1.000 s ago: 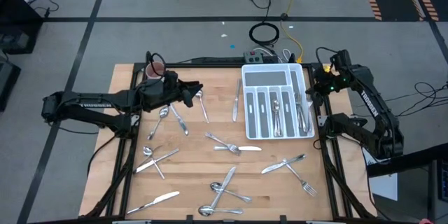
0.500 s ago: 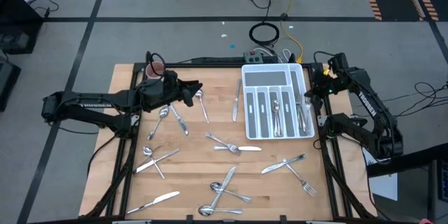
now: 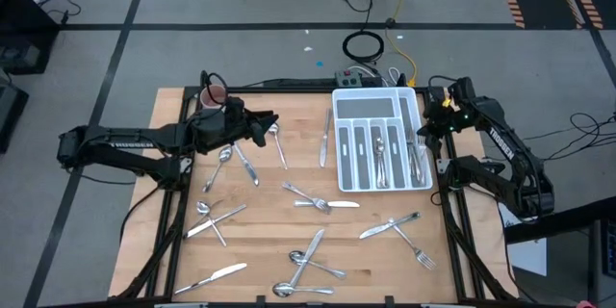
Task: Sort silverware
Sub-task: Put the fork in the right section of the silverware tray, then put the knife in the left section of the silverware tray
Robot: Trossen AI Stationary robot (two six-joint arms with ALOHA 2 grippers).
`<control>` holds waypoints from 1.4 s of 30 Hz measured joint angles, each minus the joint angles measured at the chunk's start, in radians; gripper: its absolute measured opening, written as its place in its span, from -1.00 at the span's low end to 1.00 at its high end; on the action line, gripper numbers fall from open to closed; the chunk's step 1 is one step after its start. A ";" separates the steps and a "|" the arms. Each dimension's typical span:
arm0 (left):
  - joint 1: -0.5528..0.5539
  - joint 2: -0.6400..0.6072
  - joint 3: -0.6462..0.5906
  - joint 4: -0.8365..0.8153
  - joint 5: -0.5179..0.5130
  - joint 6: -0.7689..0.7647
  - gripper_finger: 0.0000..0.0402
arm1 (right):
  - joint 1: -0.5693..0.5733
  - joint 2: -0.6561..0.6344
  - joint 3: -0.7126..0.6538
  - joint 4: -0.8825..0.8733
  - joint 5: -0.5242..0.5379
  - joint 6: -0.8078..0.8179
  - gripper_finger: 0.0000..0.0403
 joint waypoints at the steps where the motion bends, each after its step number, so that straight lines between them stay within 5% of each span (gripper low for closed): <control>1: 0.000 0.000 0.000 0.000 0.000 0.000 -0.24 | 0.000 0.000 0.000 0.000 0.000 0.001 -1.00; 11: 0.000 0.000 0.000 -0.001 0.000 0.000 -0.24 | 0.000 0.000 0.000 -0.001 0.019 0.012 -0.98; 26: 0.000 0.000 0.000 -0.001 0.000 -0.001 -0.24 | 0.000 0.000 -0.002 -0.006 0.050 0.022 -0.56; 30: 0.000 0.000 0.000 -0.001 0.000 -0.002 -0.24 | 0.000 -0.008 -0.001 0.000 0.121 0.040 -0.56; 42: -0.002 0.000 0.000 -0.001 0.006 -0.006 -0.24 | 0.042 -0.025 0.124 -0.048 0.085 0.196 -0.53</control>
